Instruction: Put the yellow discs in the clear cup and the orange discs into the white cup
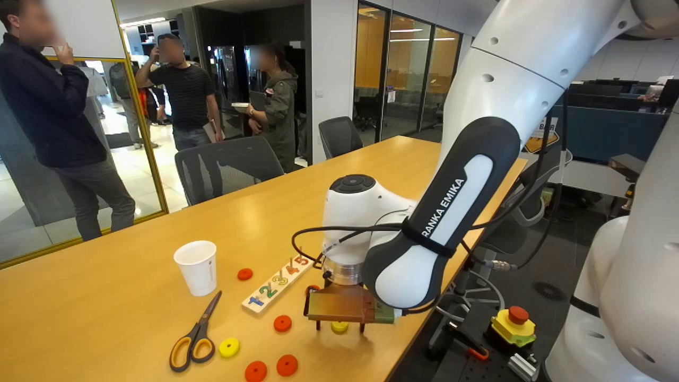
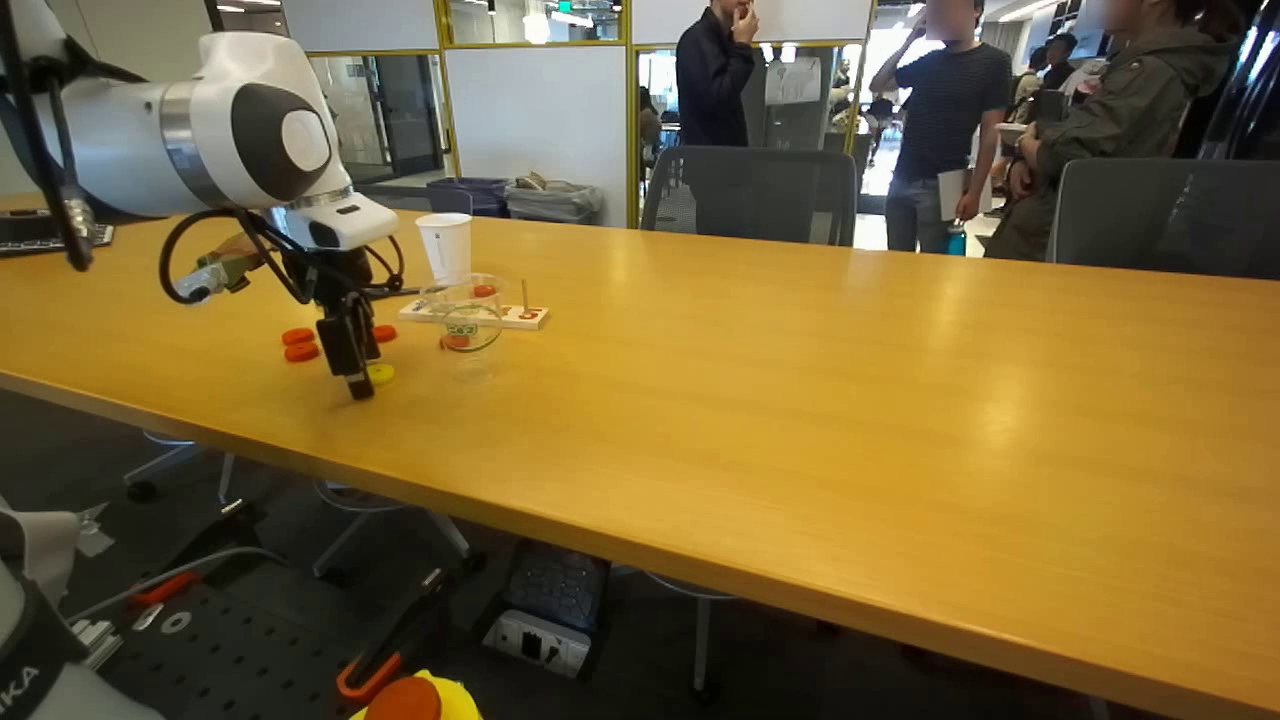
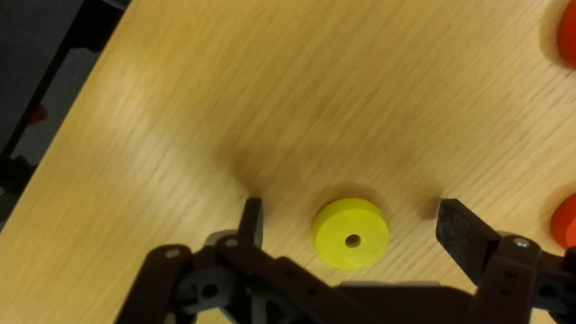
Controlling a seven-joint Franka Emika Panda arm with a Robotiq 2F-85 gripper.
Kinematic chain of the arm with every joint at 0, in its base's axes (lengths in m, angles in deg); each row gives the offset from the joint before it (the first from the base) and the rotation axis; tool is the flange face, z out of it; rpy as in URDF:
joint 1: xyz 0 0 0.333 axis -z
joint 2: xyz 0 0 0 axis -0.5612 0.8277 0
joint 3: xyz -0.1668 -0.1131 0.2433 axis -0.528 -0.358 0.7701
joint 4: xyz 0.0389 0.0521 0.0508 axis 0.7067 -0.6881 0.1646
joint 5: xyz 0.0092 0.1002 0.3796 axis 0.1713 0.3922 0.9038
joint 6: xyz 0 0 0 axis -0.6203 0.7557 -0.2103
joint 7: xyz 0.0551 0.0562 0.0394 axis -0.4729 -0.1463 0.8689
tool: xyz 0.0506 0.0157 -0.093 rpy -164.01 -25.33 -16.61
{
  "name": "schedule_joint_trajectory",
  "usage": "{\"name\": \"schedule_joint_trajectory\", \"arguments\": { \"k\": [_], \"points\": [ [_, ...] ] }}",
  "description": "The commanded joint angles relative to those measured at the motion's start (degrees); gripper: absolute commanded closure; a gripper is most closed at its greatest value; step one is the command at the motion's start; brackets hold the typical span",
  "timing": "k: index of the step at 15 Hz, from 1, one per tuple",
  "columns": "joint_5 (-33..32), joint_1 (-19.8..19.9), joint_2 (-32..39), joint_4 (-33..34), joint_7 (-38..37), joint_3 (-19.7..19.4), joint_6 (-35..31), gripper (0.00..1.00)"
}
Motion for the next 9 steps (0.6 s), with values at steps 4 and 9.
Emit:
{"name": "schedule_joint_trajectory", "arguments": {
  "k": [4,9],
  "points": [
    [-2.29,0.75,-0.7,0.0,-1.12,-0.98,-0.57,0.23],
    [-5.52,1.01,-1.48,-0.02,-2.22,-1.24,0.1,0.57]
  ]
}}
